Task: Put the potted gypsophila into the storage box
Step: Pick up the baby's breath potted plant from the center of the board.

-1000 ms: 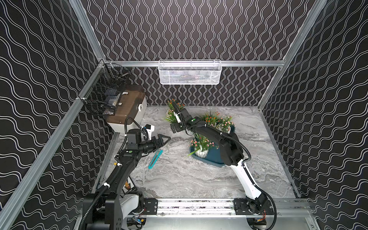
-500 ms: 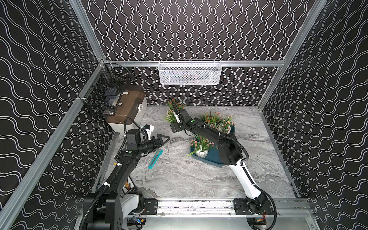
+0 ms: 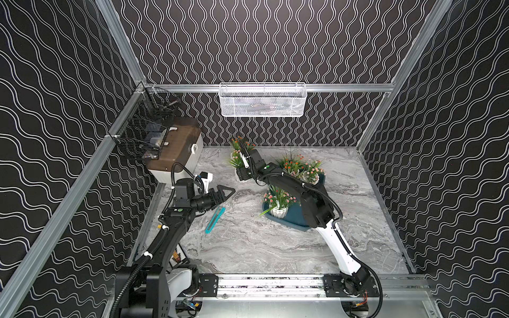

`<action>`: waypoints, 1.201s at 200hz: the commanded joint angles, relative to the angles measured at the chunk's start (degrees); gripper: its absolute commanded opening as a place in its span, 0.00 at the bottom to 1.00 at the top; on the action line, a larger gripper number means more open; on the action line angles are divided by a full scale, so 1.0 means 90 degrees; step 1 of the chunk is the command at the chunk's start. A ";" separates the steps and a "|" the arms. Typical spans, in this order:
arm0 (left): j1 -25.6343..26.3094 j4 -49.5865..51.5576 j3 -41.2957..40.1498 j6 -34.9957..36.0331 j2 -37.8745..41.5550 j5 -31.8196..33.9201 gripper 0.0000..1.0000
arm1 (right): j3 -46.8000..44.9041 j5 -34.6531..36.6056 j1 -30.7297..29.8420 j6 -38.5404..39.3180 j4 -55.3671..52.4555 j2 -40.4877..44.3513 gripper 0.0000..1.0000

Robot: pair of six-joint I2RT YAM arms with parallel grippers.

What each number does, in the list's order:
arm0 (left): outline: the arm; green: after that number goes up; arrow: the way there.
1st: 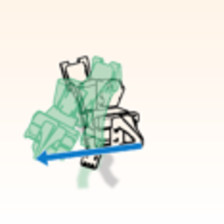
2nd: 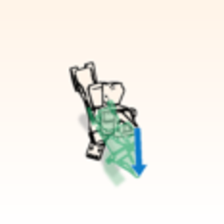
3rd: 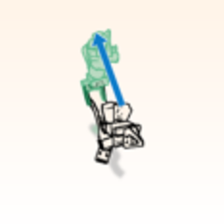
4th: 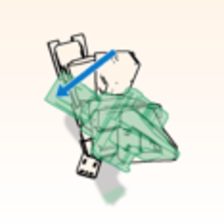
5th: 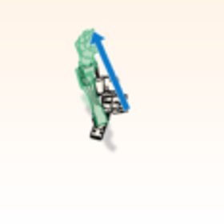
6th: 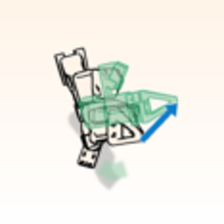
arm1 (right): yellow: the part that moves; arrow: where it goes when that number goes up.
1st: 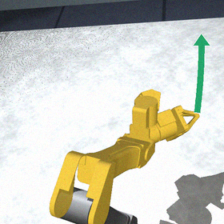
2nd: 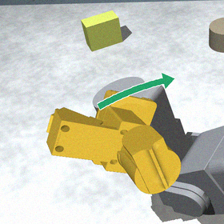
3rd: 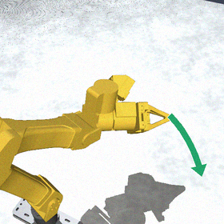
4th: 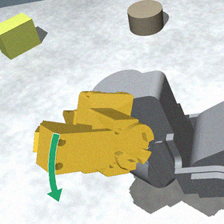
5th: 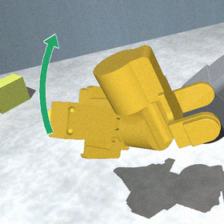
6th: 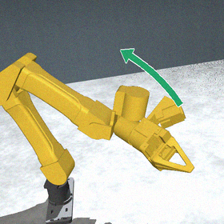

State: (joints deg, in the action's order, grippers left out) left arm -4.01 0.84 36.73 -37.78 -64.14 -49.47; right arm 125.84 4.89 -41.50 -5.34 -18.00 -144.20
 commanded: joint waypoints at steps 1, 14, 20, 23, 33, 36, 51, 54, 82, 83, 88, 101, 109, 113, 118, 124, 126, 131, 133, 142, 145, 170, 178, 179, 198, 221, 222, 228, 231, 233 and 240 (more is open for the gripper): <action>-0.0023 -0.0210 -0.0019 -0.0078 0.0022 -0.0085 0.91 | -0.0219 -0.0128 0.0001 -0.0002 0.0050 0.0211 0.78; -0.0033 -0.0239 -0.0028 -0.0097 0.0018 -0.0089 0.91 | -0.0343 -0.0132 0.0000 0.0008 0.0140 0.0345 0.77; -0.0033 -0.0252 -0.0031 -0.0099 0.0017 -0.0089 0.91 | -0.0384 -0.0123 -0.0004 0.0015 0.0159 0.0394 0.77; -0.0033 -0.0260 -0.0036 -0.0093 0.0025 -0.0089 0.91 | -0.0400 -0.0122 0.0001 0.0017 0.0168 0.0423 0.77; -0.0033 -0.0261 -0.0038 -0.0101 0.0027 -0.0089 0.91 | -0.0450 -0.0099 0.0000 0.0037 0.0179 0.0512 0.77; -0.0033 -0.0260 -0.0038 -0.0099 0.0025 -0.0090 0.91 | -0.0470 -0.0093 -0.0001 0.0038 0.0183 0.0542 0.77; -0.0042 -0.0269 -0.0038 -0.0103 0.0029 -0.0101 0.91 | -0.0609 -0.0057 -0.0009 0.0080 0.0236 0.0719 0.77; -0.0043 -0.0269 -0.0038 -0.0107 0.0027 -0.0099 0.91 | -0.0643 -0.0055 -0.0009 0.0084 0.0253 0.0765 0.76; -0.0043 -0.0292 -0.0038 -0.0116 0.0030 -0.0113 0.91 | -0.1164 -0.0067 -0.0018 0.0093 0.0563 0.1259 0.76; -0.0043 -0.0291 -0.0043 -0.0113 0.0034 -0.0111 0.91 | -0.1181 -0.0070 -0.0018 0.0094 0.0569 0.1282 0.76; -0.0043 -0.0290 -0.0038 -0.0119 0.0036 -0.0118 0.91 | -0.1261 -0.0078 -0.0022 0.0102 0.0601 0.1374 0.76; -0.0052 -0.0316 -0.0048 -0.0119 0.0037 -0.0118 0.91 | -0.1409 -0.0078 -0.0028 0.0105 0.0649 0.1571 0.76; -0.0055 -0.0317 -0.0048 -0.0116 0.0046 -0.0118 0.91 | -0.1501 -0.0087 -0.0035 0.0105 0.0667 0.1692 0.76; -0.0053 -0.0317 -0.0055 -0.0117 0.0046 -0.0118 0.91 | -0.1543 -0.0086 -0.0038 0.0100 0.0687 0.1764 0.76; -0.0052 -0.0326 -0.0059 -0.0114 0.0056 -0.0119 0.91 | -0.1622 -0.0102 -0.0038 0.0105 0.0716 0.1841 0.76; -0.0052 -0.0332 -0.0058 -0.0128 0.0056 -0.0118 0.91 | -0.1719 -0.0105 -0.0047 0.0105 0.0759 0.1954 0.76; -0.0052 -0.0331 -0.0058 -0.0126 0.0056 -0.0118 0.91 | -0.1749 -0.0116 -0.0047 0.0105 0.0767 0.1992 0.76; -0.0052 -0.0346 -0.0067 -0.0130 0.0055 -0.0119 0.91 | -0.1833 -0.0129 -0.0048 0.0104 0.0805 0.2095 0.76; -0.0052 -0.0342 -0.0067 -0.0136 0.0054 -0.0126 0.91 | -0.1865 -0.0129 -0.0048 0.0095 0.0822 0.2118 0.76; -0.0052 -0.0354 -0.0068 -0.0136 0.0070 -0.0128 0.91 | -0.2015 -0.0140 -0.0057 0.0096 0.0888 0.2309 0.76; -0.0052 -0.0362 -0.0068 -0.0133 0.0062 -0.0130 0.91 | -0.2062 -0.0149 -0.0057 0.0094 0.0900 0.2369 0.76; -0.0062 -0.0347 -0.0049 -0.0109 0.0074 -0.0148 0.91 | -0.2433 -0.0161 -0.0076 0.0086 0.0998 0.2880 0.76; -0.0062 -0.0343 -0.0048 -0.0115 0.0076 -0.0152 0.91 | -0.2550 -0.0181 -0.0077 0.0076 0.1026 0.3053 0.76; -0.0062 -0.0345 -0.0048 -0.0117 0.0076 -0.0150 0.91 | -0.2563 -0.0186 -0.0077 0.0076 0.1035 0.3073 0.76; -0.0062 -0.0387 -0.0063 -0.0136 0.0077 -0.0168 0.91 | -0.2800 -0.0211 -0.0076 0.0067 0.1060 0.3476 0.76; -0.0070 -0.0442 -0.0080 -0.0157 0.0086 -0.0200 0.91 | -0.2930 -0.0208 -0.0077 0.0071 0.0967 0.3818 0.76; -0.0071 -0.0444 -0.0078 -0.0162 0.0086 -0.0198 0.91 | -0.2939 -0.0209 -0.0077 0.0069 0.0966 0.3831 0.76; -0.0068 -0.0464 -0.0087 -0.0172 0.0086 -0.0208 0.91 | -0.2995 -0.0219 -0.0077 0.0068 0.0973 0.3920 0.76; -0.0071 -0.0480 -0.0087 -0.0178 0.0094 -0.0216 0.91 | -0.3025 -0.0219 -0.0077 0.0065 0.0983 0.3968 0.76; -0.0072 -0.0486 -0.0087 -0.0170 0.0095 -0.0216 0.91 | -0.3045 -0.0220 -0.0077 0.0059 0.0991 0.4002 0.76; -0.0072 -0.0498 -0.0093 -0.0177 0.0096 -0.0230 0.91 | -0.3104 -0.0204 -0.0074 0.0057 0.0997 0.4111 0.76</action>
State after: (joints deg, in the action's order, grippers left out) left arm -4.49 -0.73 36.07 -39.03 -63.70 -50.33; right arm 99.07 3.49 -42.15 -4.89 -13.26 -110.24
